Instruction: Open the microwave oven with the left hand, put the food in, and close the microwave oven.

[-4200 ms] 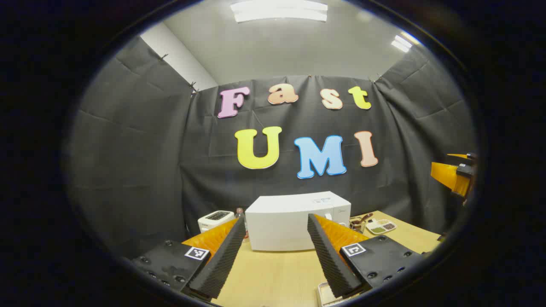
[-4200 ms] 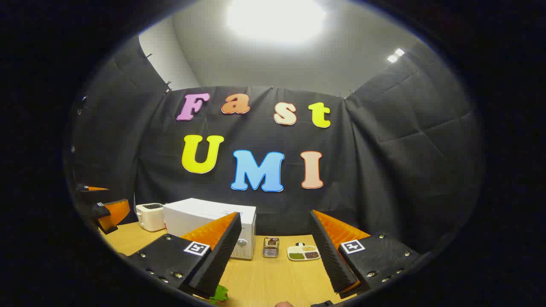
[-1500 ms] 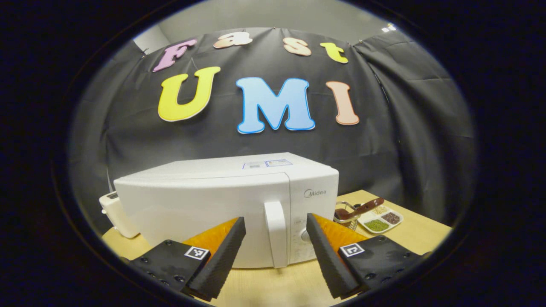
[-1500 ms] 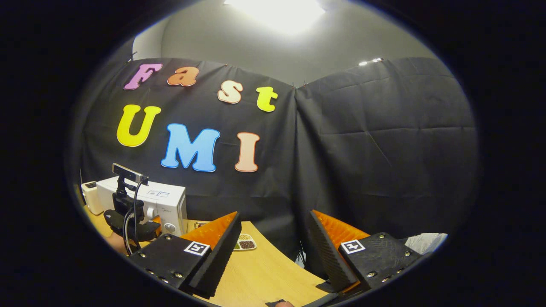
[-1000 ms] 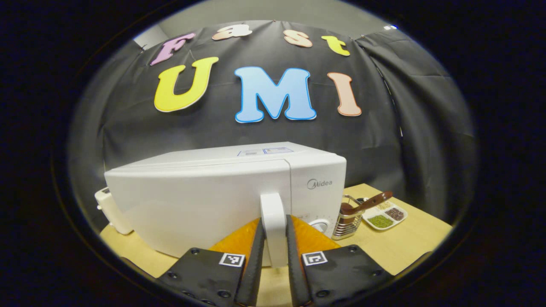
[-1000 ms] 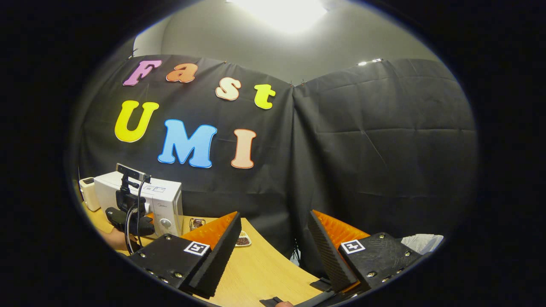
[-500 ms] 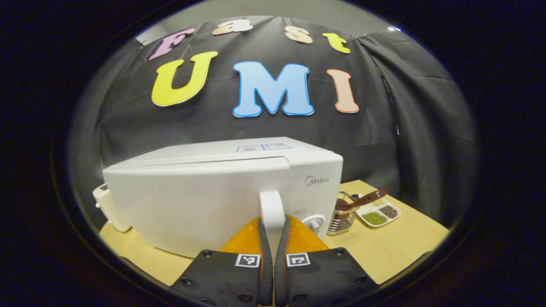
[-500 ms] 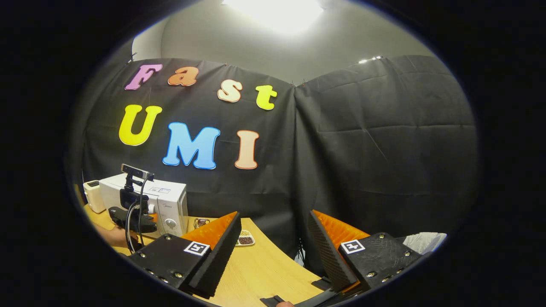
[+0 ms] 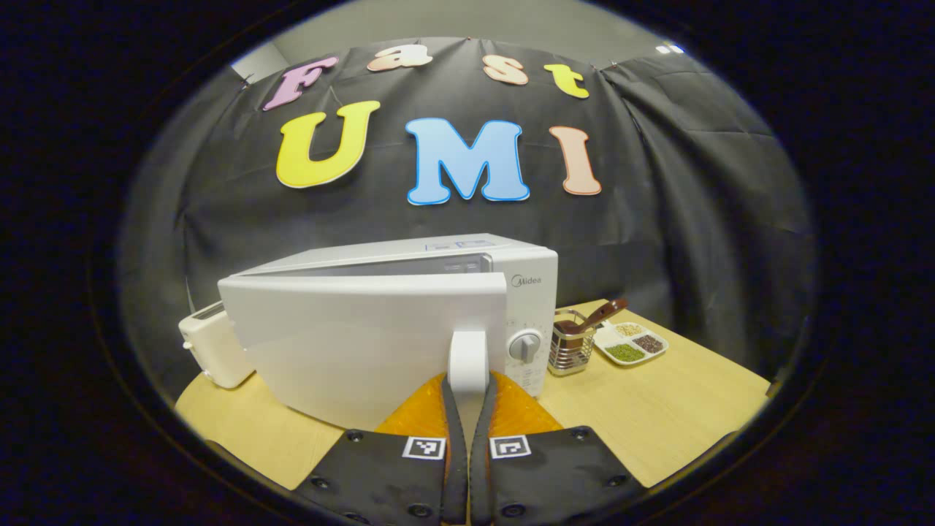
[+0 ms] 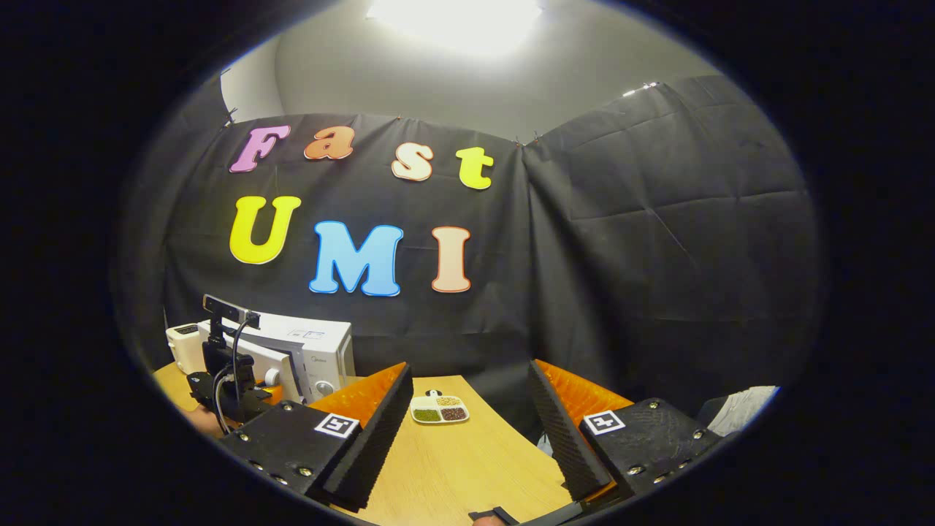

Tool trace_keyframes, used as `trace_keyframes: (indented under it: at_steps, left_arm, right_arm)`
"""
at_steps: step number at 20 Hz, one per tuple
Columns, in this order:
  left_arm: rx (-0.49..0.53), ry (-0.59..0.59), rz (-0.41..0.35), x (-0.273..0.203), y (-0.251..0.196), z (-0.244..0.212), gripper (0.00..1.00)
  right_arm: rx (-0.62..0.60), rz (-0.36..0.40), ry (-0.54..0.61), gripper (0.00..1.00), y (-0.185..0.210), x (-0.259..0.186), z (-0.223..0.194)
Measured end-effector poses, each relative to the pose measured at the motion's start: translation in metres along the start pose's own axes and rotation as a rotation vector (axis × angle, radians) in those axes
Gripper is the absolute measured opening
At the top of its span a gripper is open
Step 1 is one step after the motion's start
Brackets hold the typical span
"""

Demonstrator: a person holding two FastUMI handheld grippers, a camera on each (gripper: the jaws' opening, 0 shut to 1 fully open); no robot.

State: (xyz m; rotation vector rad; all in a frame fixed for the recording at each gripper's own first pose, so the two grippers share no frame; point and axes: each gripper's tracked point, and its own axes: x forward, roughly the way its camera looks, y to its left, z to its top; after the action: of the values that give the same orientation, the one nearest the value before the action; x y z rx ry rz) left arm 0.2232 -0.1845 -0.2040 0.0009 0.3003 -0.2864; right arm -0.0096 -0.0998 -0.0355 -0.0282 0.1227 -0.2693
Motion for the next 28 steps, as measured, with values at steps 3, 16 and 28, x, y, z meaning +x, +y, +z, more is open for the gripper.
trace_keyframes:
  at_steps: [3,16,28]
  left_arm:
    - [-0.002,0.014,0.035,-0.022,0.007,-0.003,0.08]
    - [-0.016,0.046,0.282,-0.14,0.084,-0.037,0.1]
    - [-0.016,0.029,0.197,-0.188,0.144,-0.053,0.09]
  right_arm:
    - [0.012,0.051,-0.01,0.96,-0.002,-0.003,0.0]
    - [0.026,0.306,-0.069,0.96,0.025,-0.009,0.008]
    - [0.051,0.411,-0.036,0.96,0.149,-0.033,0.013]
